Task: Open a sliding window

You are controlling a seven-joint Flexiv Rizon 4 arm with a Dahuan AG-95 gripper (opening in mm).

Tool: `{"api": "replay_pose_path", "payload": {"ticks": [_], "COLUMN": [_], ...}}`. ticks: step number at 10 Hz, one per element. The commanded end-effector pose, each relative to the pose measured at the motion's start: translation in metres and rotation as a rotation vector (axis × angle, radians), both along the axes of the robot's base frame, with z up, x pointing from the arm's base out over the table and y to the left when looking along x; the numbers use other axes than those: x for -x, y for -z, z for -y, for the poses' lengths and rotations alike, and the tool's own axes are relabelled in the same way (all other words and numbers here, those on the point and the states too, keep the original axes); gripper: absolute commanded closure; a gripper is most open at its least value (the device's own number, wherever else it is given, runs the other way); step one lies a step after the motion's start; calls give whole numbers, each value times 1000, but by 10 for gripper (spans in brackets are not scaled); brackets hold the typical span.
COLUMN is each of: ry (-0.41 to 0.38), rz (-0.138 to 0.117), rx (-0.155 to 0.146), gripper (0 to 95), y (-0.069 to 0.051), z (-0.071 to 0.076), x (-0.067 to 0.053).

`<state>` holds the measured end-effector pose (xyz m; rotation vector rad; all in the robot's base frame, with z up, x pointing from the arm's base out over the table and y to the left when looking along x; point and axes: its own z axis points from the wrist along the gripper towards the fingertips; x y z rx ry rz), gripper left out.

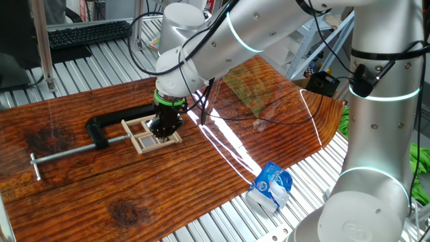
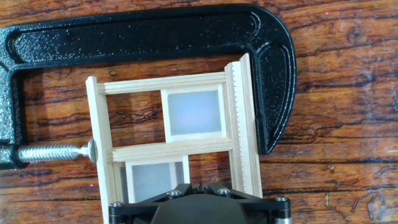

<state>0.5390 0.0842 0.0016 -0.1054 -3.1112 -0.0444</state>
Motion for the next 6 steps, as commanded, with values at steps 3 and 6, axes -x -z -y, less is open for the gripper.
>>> {"api": "replay_pose_path", "payload": {"ticks": [3, 6], "ry": [12, 24], "rz": [2, 0], "rx": [0, 0], "gripper": [950, 950], "y": [-2, -4], "z": [-2, -5], "x": [0, -2]}}
